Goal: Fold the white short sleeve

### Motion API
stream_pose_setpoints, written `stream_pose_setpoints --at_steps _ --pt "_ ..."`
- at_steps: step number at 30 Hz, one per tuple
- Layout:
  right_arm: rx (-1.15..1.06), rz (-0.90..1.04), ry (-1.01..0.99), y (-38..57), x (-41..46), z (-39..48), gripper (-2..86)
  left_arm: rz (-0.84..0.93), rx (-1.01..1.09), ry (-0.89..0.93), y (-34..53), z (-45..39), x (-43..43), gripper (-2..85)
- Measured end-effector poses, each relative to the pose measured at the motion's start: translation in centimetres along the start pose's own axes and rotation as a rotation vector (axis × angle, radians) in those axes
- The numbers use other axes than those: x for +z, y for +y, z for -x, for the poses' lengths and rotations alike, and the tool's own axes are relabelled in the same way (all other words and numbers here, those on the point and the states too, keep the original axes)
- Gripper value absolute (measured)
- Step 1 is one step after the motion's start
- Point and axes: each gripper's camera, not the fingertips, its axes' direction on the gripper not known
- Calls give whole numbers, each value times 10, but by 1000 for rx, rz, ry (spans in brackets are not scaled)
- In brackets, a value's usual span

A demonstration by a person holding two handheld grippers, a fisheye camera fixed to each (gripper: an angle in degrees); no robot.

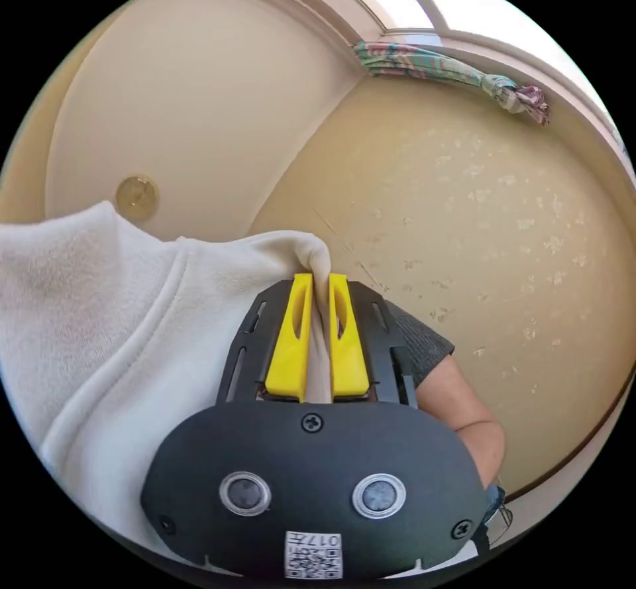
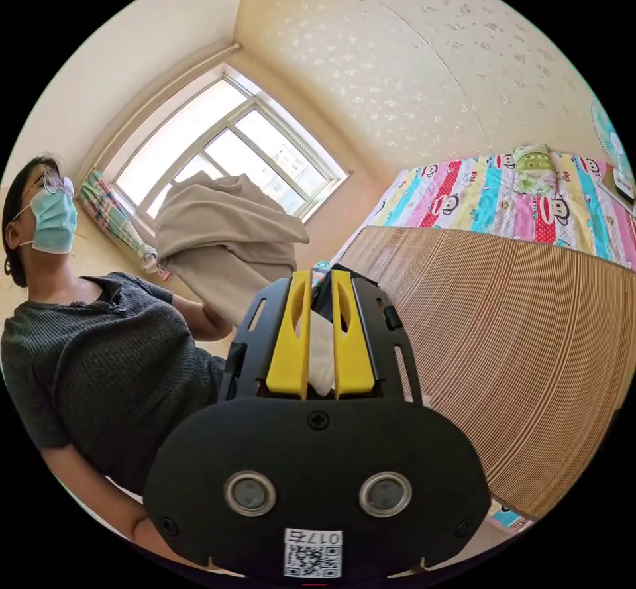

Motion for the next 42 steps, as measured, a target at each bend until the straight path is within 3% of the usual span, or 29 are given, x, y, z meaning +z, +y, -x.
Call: stream_pose_setpoints --at_steps 5,9,16,20,24,26,29,31,34,37,39,41,42 --pt "-63 -98 -48 21 -32 -4 108 -173 -326 370 113 111 75 47" --pt "13 -158 -47 51 -53 -28 175 -171 -532 504 177 157 134 48" --pt "57 -225 -211 97 -101 -71 178 11 -566 432 195 159 166 51" --pt "100 -160 -469 104 -101 -111 161 -35 -660 364 221 170 161 50" --pt "220 -19 -421 97 -64 -137 181 -72 -698 397 242 179 163 49" --pt "271 -71 -462 98 -58 -150 189 -83 -705 429 248 183 170 50" --pt "318 -164 -698 94 -50 -173 205 -66 -725 461 255 188 186 50" --pt "291 -89 -723 79 -43 -177 216 -40 -741 481 259 190 199 50" --pt "169 184 -565 49 -22 -162 221 -15 -771 493 265 196 215 51" --pt "67 278 -741 33 5 -149 191 -14 -796 517 270 205 224 51" --pt "44 308 -880 29 26 -149 114 -7 -811 500 270 211 225 52" --pt "8 264 -915 26 17 -149 55 40 -848 418 256 217 217 53" --pt "6 200 -829 20 -4 -150 42 61 -851 388 249 217 213 53"
